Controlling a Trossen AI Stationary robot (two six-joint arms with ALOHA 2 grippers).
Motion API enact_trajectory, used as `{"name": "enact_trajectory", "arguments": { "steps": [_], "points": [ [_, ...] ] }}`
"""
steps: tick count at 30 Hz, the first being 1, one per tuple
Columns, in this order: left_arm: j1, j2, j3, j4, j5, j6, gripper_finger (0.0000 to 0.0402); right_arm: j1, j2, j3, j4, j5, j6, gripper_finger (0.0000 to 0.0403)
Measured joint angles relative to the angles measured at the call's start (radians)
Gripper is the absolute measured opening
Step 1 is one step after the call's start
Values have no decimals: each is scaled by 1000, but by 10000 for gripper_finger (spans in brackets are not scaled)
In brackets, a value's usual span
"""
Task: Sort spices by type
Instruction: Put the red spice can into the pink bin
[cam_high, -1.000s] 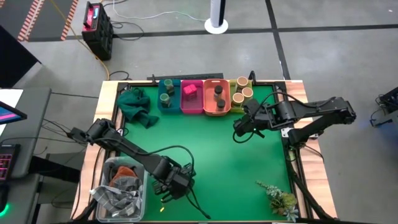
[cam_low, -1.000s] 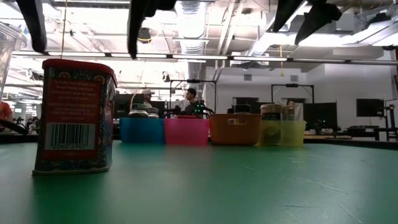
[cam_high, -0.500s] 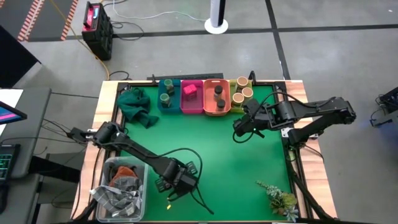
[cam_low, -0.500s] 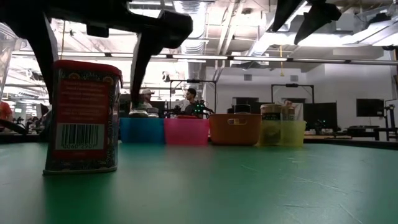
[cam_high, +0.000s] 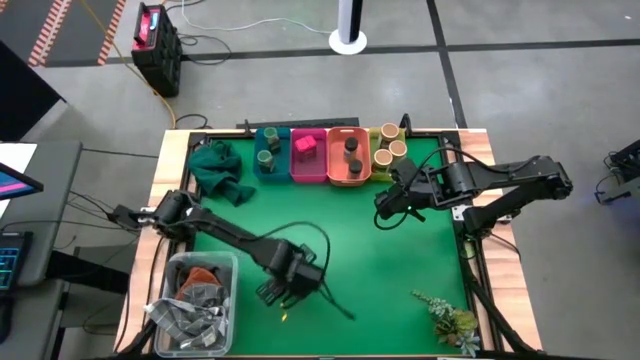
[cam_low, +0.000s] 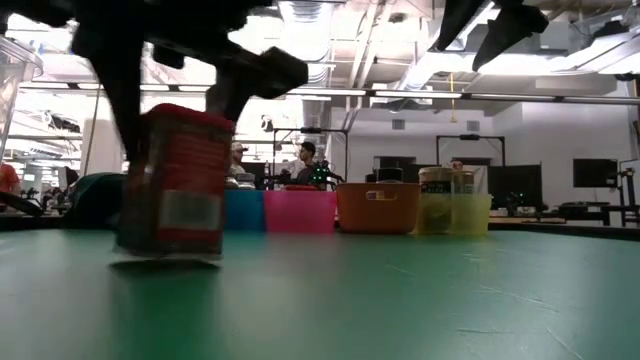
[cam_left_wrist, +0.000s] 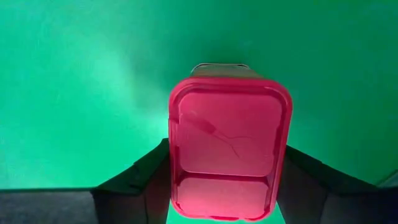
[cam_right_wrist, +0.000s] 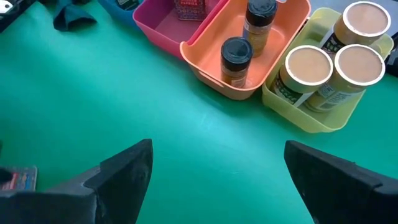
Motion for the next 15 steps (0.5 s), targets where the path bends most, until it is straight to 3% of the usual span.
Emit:
{"name": "enact_trajectory", "arguments": {
  "steps": [7,15],
  "points": [
    [169,-71,0,-16,12,-56,217,0,-3,0,-41,0,33,385],
    [473,-161,0,21,-15,-122,217,20,-3,0,-84,-3,105,385]
  ]
}}
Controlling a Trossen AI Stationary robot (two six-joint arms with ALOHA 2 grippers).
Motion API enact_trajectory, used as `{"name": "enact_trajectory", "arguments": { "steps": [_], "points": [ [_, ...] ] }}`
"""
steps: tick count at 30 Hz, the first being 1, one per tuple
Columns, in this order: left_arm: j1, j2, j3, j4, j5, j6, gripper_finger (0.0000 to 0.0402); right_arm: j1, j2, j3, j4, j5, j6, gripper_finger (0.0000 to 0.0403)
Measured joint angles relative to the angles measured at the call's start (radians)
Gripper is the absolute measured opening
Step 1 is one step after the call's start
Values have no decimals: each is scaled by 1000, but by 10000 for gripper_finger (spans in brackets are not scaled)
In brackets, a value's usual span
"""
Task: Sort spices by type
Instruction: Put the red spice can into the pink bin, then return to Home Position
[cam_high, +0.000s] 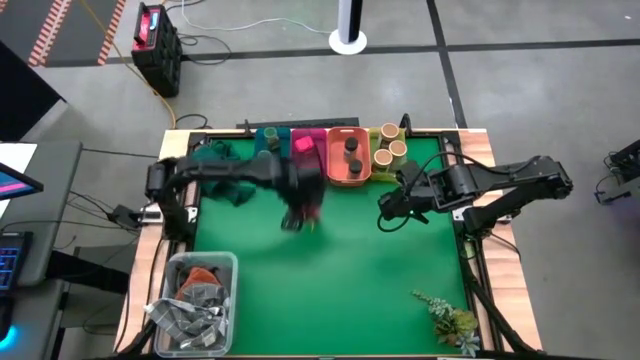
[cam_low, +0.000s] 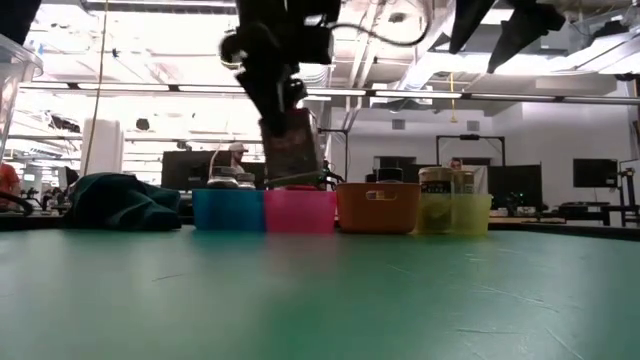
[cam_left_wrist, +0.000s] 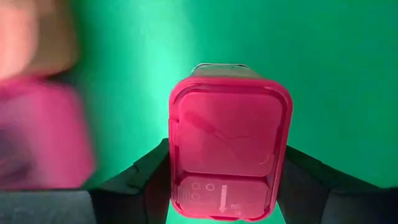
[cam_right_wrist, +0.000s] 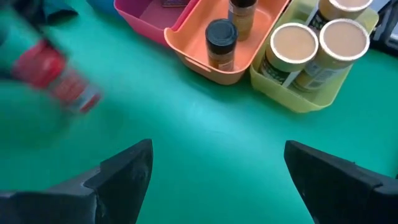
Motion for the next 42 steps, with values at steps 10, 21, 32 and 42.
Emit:
{"name": "enact_trajectory", "arguments": {
  "steps": [10,21,32,42],
  "points": [
    [315,-63,0,182,-22,-109,222,7,0,0,-7,4,57,385],
    [442,23,1,272,60,-60,223,6,0,0,7,68,133,385],
    [435,118,0,231,-44,6,224,7,0,0,10,73,168,385],
    [433,118,1,225,-46,-5,264,7,0,0,10,77,168,385]
  ]
}}
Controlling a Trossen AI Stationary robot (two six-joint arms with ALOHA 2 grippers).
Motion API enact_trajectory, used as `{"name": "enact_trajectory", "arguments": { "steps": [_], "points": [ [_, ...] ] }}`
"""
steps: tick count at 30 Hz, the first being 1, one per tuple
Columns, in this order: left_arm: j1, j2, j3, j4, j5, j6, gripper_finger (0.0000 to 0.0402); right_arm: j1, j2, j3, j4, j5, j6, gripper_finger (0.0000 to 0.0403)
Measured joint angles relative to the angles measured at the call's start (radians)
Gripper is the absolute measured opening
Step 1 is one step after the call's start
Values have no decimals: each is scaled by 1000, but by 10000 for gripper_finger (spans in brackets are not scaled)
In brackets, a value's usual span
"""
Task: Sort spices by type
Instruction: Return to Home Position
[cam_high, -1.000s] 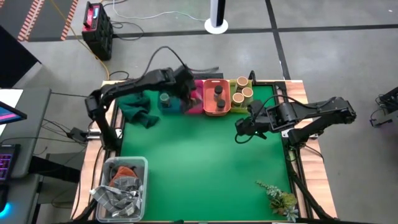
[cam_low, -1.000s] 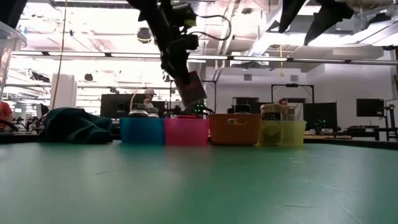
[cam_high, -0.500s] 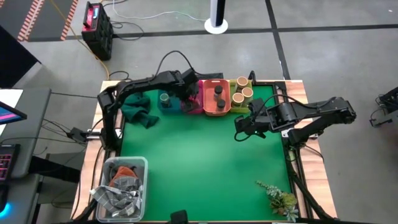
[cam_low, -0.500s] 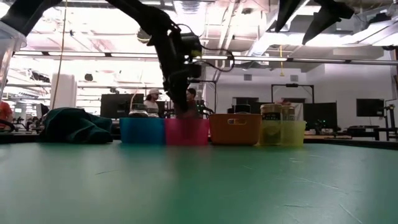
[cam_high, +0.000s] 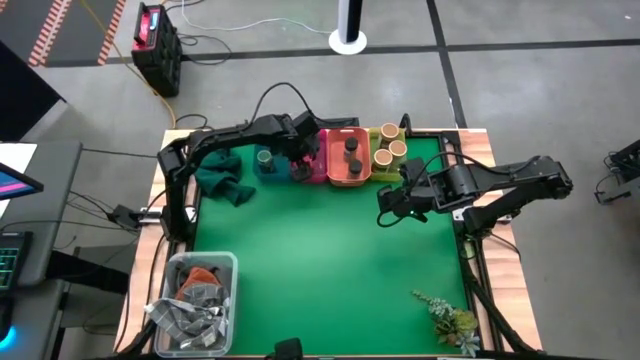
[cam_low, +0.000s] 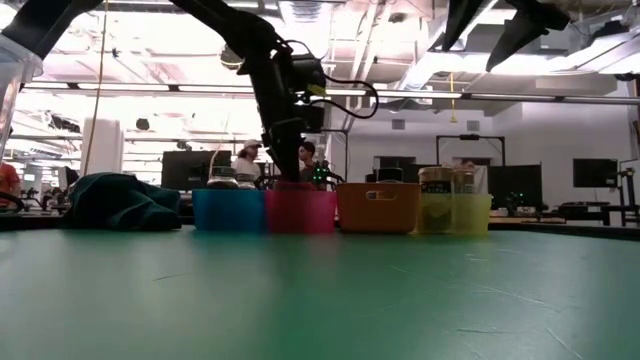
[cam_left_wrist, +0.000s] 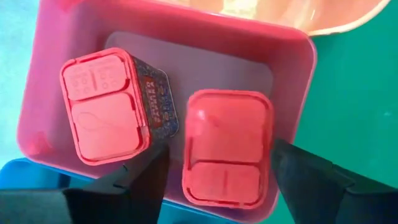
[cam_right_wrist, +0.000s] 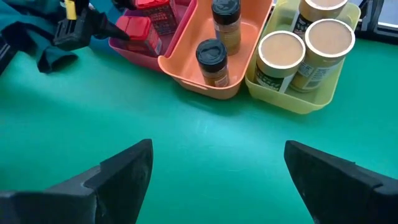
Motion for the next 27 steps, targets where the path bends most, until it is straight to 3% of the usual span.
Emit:
{"name": "enact_trajectory", "arguments": {
  "steps": [5,18,23,27],
  "points": [
    [0,0,0,1,0,-8,285,0,0,0,0,0,0,385],
    [0,-91,0,5,1,-38,283,-9,-15,0,2,0,-18,385],
    [0,-167,0,7,21,-86,283,-7,-70,0,6,13,-97,385],
    [-9,-245,0,14,43,-144,283,-9,-152,-38,16,84,-142,385]
  ]
}}
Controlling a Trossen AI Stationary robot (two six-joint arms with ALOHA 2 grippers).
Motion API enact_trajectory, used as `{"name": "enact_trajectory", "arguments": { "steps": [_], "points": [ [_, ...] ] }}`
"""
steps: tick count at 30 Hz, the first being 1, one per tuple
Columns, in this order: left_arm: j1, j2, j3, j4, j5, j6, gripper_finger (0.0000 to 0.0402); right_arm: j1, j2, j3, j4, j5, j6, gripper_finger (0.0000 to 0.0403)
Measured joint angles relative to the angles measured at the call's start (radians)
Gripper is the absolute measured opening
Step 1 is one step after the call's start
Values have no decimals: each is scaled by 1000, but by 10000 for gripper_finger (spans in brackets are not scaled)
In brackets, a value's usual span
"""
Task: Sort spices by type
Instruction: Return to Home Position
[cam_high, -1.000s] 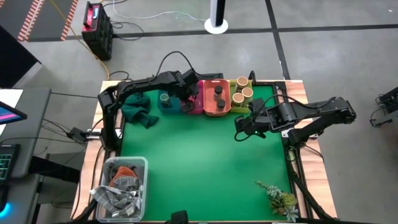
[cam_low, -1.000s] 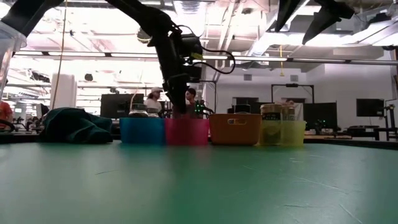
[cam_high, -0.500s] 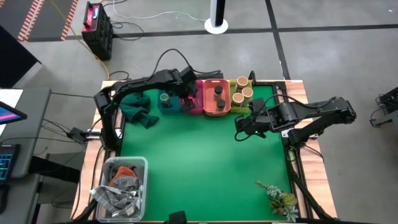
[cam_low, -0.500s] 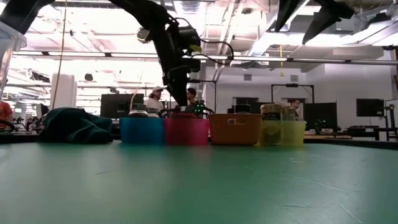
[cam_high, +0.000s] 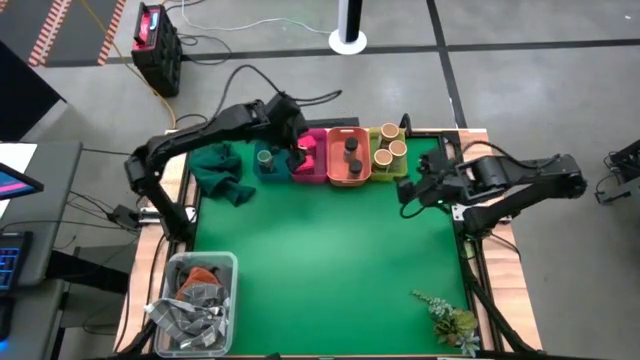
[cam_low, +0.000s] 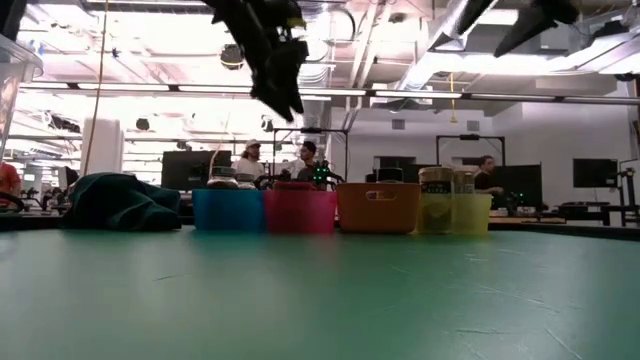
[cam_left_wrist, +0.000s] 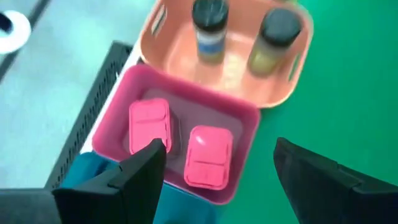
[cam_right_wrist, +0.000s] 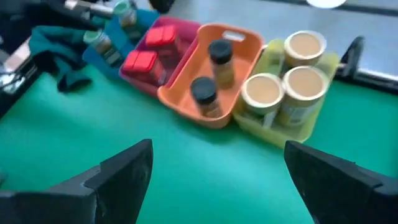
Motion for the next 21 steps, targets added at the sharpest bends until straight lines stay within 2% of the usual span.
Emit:
{"name": "enact_trajectory", "arguments": {
  "steps": [4,8,13,21],
  "points": [
    [-36,-77,-2,21,-2,-12,283,0,-131,-151,98,27,5,385],
    [-84,-170,-77,122,-28,-13,275,0,-254,-367,343,20,7,385],
    [-128,-292,-233,229,-73,-52,262,0,-327,-560,598,0,7,385],
    [-172,-542,-537,486,-73,-216,253,0,-378,-716,888,-2,-77,385]
  ]
}}
